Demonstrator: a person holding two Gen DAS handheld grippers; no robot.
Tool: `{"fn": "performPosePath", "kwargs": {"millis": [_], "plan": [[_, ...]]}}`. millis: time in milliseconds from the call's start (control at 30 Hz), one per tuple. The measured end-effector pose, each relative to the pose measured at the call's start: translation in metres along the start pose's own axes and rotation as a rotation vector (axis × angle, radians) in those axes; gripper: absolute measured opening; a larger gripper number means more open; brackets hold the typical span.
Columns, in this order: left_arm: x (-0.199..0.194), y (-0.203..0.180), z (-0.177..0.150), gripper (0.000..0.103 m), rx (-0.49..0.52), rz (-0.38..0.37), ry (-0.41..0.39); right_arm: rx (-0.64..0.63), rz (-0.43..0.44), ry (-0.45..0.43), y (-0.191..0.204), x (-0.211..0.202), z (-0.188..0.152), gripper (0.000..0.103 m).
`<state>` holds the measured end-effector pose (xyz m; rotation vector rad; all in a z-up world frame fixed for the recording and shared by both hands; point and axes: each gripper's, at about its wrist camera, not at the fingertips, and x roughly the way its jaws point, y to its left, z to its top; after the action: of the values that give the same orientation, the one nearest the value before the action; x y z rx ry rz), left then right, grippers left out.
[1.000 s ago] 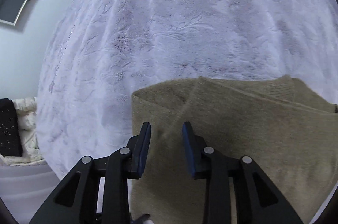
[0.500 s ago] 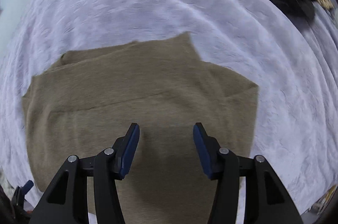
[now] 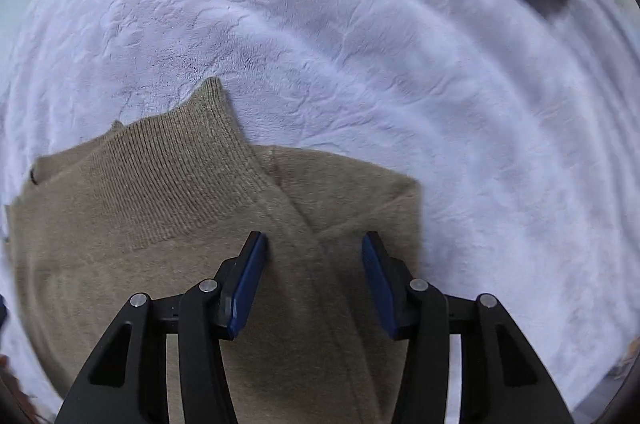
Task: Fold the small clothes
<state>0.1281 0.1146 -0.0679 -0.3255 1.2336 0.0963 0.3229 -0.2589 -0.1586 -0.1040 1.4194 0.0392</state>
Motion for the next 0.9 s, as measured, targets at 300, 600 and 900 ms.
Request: {"fn": "performPosePath", "kwargs": {"millis": [300,600,900], "plan": [[0.016,0.003,0.004,0.099,-0.010,-0.098,0.046,-0.207,0.560,0.025,0.132,-0.047,0.018,0.054],[0.023,0.005,-0.016,0.039,-0.002,-0.120,0.010,-0.618,0.562,0.135,0.278,-0.057,0.037,0.054],[-0.001,-0.064,-0.043,0.024,0.267,0.032,-0.181,-0.629,0.473,0.241,0.281,-0.042,0.040,0.054]]}}
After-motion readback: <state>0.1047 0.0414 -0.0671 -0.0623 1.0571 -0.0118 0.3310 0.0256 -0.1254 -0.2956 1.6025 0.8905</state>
